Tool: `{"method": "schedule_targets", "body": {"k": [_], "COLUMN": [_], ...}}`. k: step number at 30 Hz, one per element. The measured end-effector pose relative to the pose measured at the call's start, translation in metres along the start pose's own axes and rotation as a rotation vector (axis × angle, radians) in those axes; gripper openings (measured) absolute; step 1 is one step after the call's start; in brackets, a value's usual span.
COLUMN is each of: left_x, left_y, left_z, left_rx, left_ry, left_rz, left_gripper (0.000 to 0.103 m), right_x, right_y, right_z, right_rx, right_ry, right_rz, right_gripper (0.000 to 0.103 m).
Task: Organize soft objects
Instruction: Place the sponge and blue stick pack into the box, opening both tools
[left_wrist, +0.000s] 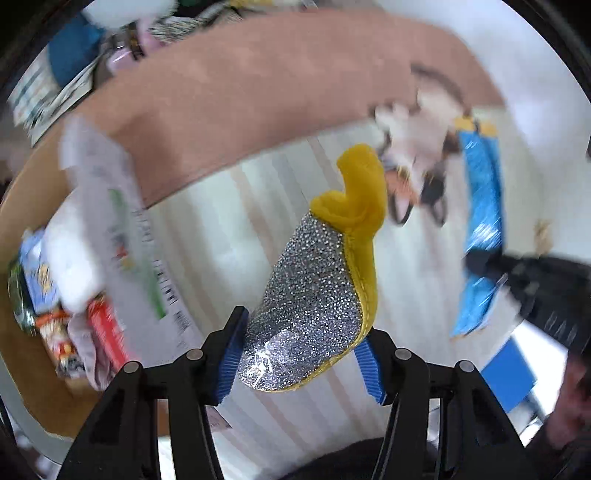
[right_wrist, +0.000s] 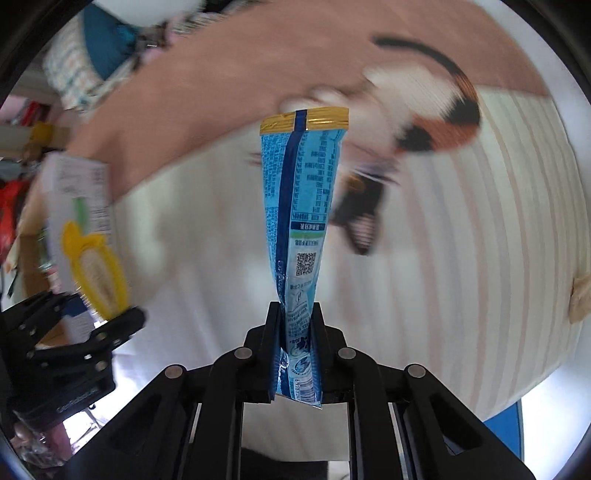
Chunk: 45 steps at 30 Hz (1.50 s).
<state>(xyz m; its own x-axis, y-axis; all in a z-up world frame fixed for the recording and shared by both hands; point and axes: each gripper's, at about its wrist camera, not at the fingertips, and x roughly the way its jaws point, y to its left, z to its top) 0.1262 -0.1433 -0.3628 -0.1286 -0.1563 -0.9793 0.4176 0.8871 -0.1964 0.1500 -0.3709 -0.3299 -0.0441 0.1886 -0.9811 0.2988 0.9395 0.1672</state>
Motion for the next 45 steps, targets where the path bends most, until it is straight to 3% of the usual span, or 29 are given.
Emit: {"method": "schedule_targets", "body": {"k": [2, 4, 10, 14, 15, 19, 29, 39, 40, 41, 42, 43, 45], "left_x": [-0.032, -0.065, -0.134, -0.151, -0.148, -0.148, -0.109, -0.073, -0.073, -0.075, -0.076, -0.078, -0.083], "left_y": [0.021, 0.045, 0.135, 0.213, 0.219, 0.261, 0.310, 0.326, 0.327, 0.328, 0.329, 0.330, 0.331], "left_z": [-0.004, 0.014, -0.008, -0.015, -0.006, -0.024, -0.040, -0.026, -0.026, -0.027, -0.027, -0.027, -0.028], "left_rx": [-0.050, -0.091, -0.233, -0.335, -0.351, -0.434, -0.520, -0.537, -0.544, -0.554, -0.556, -0.557, -0.571], "left_ry": [-0.056, -0.103, -0.191, -0.198, -0.195, -0.171, -0.078, 0.026, 0.031, 0.031, 0.026, 0.024, 0.016], "left_rz": [-0.018, -0.017, 0.034, 0.081, 0.090, 0.107, 0.076, 0.051, 0.042, 0.037, 0.033, 0.029, 0.036], "left_gripper": [0.052, 0.052, 0.052, 0.053, 0.053, 0.053, 0.053, 0.056, 0.056, 0.056, 0.056, 0.056, 0.057], "right_x": [-0.019, -0.037, -0.077, -0.071, -0.068, -0.044, 0.052, 0.086, 0.087, 0.088, 0.087, 0.085, 0.081], "right_y": [0.029, 0.063, 0.172, 0.240, 0.254, 0.306, 0.338, 0.334, 0.334, 0.334, 0.333, 0.333, 0.334], "right_z": [-0.002, -0.004, -0.010, -0.011, -0.011, -0.010, 0.013, 0.028, 0.029, 0.030, 0.031, 0.031, 0.031], "right_rx": [-0.039, -0.092, -0.240, -0.308, -0.319, -0.351, -0.347, -0.320, -0.312, -0.307, -0.308, -0.305, -0.302], "right_ry": [-0.024, -0.047, -0.084, -0.083, -0.078, -0.050, 0.041, 0.104, 0.106, 0.105, 0.103, 0.098, 0.099], "right_rz": [0.029, 0.051, 0.080, 0.054, 0.044, -0.023, -0.159, -0.221, -0.218, -0.218, -0.218, -0.207, -0.195], "right_gripper": [0.014, 0.014, 0.014, 0.014, 0.014, 0.014, 0.014, 0.018, 0.026, 0.044, 0.052, 0.059, 0.064]}}
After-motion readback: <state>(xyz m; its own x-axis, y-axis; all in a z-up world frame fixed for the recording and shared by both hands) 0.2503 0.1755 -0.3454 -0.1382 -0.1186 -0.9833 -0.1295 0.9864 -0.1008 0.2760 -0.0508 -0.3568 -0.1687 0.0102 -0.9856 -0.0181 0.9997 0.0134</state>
